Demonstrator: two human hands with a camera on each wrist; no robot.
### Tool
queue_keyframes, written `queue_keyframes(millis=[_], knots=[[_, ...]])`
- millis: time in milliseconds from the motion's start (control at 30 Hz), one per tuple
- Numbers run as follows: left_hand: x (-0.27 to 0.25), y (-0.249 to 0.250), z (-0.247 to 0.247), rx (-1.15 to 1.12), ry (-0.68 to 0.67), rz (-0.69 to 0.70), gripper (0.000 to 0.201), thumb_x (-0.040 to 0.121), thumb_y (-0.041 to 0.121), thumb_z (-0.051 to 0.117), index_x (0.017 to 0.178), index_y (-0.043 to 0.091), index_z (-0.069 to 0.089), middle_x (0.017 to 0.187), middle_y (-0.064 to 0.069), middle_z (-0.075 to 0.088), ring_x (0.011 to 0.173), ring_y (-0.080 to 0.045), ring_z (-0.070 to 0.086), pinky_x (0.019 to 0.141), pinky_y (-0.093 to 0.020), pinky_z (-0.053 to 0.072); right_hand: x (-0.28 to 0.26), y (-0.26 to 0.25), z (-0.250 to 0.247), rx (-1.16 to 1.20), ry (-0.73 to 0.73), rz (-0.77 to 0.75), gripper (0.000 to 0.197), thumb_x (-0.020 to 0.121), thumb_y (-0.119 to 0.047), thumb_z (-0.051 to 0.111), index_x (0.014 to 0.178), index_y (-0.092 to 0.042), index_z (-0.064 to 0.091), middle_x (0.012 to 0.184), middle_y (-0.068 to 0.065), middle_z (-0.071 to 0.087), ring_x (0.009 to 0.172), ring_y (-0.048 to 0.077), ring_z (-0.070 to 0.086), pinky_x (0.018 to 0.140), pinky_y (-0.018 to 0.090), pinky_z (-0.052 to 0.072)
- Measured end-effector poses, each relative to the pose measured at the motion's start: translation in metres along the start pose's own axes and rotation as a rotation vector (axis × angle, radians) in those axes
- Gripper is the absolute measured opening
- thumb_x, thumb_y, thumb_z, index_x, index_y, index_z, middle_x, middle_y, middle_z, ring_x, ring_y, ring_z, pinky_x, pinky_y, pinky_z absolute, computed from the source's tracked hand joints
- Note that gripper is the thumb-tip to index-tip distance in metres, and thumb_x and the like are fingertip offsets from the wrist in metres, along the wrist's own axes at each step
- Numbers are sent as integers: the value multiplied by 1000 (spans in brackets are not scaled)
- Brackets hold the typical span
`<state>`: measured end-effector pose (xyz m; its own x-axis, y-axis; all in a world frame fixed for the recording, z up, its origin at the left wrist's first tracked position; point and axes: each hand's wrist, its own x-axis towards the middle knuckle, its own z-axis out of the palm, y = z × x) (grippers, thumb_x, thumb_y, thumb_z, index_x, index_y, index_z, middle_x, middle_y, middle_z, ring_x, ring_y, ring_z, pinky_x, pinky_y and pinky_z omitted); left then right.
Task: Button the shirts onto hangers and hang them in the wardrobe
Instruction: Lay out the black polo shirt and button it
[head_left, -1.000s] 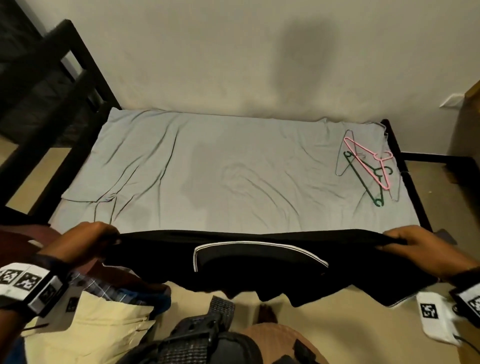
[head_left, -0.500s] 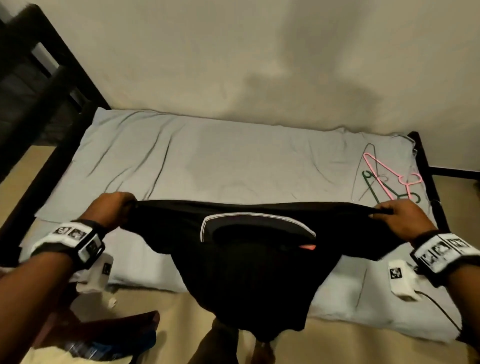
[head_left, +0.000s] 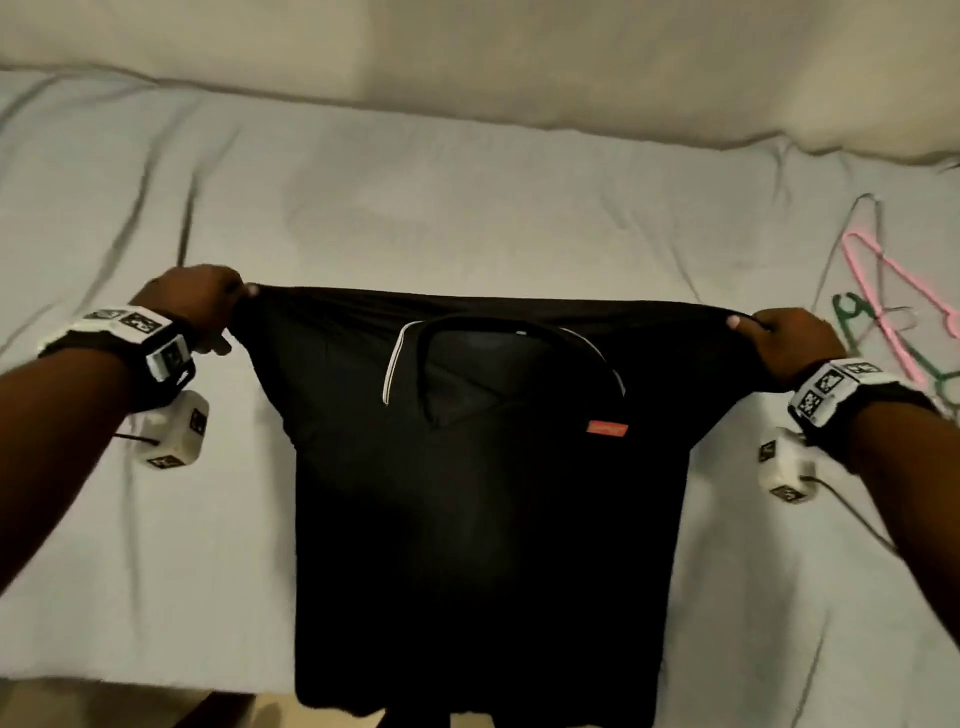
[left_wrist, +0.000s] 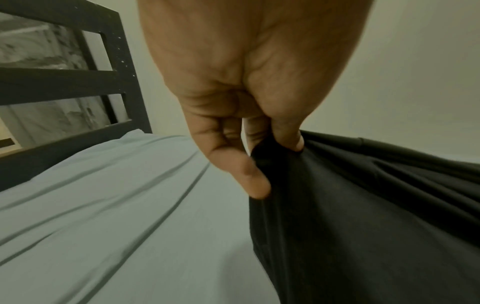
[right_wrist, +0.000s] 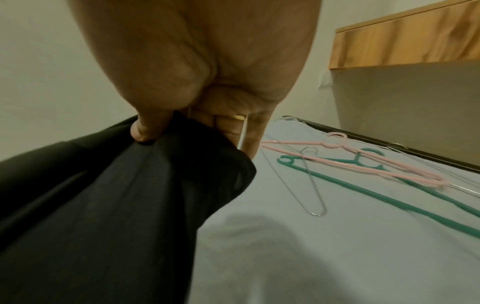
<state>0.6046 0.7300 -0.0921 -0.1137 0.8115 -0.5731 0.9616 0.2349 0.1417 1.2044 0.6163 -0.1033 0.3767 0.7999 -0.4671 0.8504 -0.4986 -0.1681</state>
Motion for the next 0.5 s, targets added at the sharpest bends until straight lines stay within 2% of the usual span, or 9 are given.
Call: queue_keyframes(millis=[100, 200, 233, 267, 300, 367, 433, 467, 500], knots=[[47, -6, 23, 19, -77, 60, 50, 103, 57, 42, 93, 13, 64, 81, -12, 70, 70, -34, 70, 71, -43, 56, 49, 3, 21, -97, -33, -66, 62, 95, -64, 51, 77, -8, 72, 85, 20, 67, 81, 37, 58, 74, 38, 43], [74, -28, 45, 41, -241, 178, 67, 81, 81, 54, 83, 16, 71, 74, -6, 68, 77, -29, 61, 82, -41, 45, 86, 8, 32, -95, -256, -91, 75, 73, -89, 51, 88, -20, 75, 96, 10, 66, 97, 33, 60, 90, 41, 46], [79, -38, 52, 31, -287, 195, 63, 73, 85, 59, 83, 25, 74, 76, 0, 71, 81, -25, 64, 86, -42, 46, 99, 15, 39, -66, -305, -118, 82, 59, -96, 54, 90, -23, 76, 98, 2, 70, 100, 28, 62, 95, 37, 48], [81, -44, 58, 7, -319, 222, 58, 66, 87, 64, 84, 34, 77, 83, 7, 74, 90, -19, 67, 91, -41, 48, 106, 21, 42, -26, -328, -128, 88, 44, -98, 59, 90, -25, 77, 97, -7, 73, 100, 21, 64, 95, 24, 48], [81, -48, 64, -19, -331, 249, 54, 62, 89, 66, 86, 42, 77, 90, 13, 75, 97, -13, 68, 94, -37, 47, 114, 29, 47, 6, -353, -145, 92, 32, -98, 64, 87, -27, 78, 91, -14, 74, 95, 13, 65, 86, 11, 47], [86, -56, 80, -73, -282, 301, 61, 57, 93, 63, 90, 44, 75, 91, 11, 75, 96, -11, 67, 91, -34, 48, 121, 42, 56, 46, -377, -133, 88, 22, -99, 65, 79, -33, 77, 81, -19, 73, 83, 3, 66, 75, 1, 42], [88, -55, 99, -150, -157, 314, 66, 60, 89, 64, 92, 32, 73, 83, 2, 73, 88, -20, 68, 85, -40, 51, 125, 49, 66, 69, -363, -104, 67, 37, -95, 67, 78, -43, 74, 79, -23, 71, 84, 4, 65, 75, 2, 41], [89, -56, 108, -184, -112, 304, 59, 66, 81, 69, 90, 28, 73, 83, 1, 72, 88, -23, 68, 86, -39, 52, 128, 50, 71, 62, -332, -53, 43, 55, -84, 72, 78, -48, 71, 80, -23, 70, 86, 9, 66, 76, 7, 43], [89, -55, 116, -203, -83, 276, 46, 72, 69, 75, 89, 26, 72, 86, -1, 72, 90, -25, 67, 89, -38, 51, 133, 56, 81, 23, -215, -120, 20, 70, -70, 74, 77, -53, 68, 81, -20, 70, 92, 20, 67, 78, 14, 47]])
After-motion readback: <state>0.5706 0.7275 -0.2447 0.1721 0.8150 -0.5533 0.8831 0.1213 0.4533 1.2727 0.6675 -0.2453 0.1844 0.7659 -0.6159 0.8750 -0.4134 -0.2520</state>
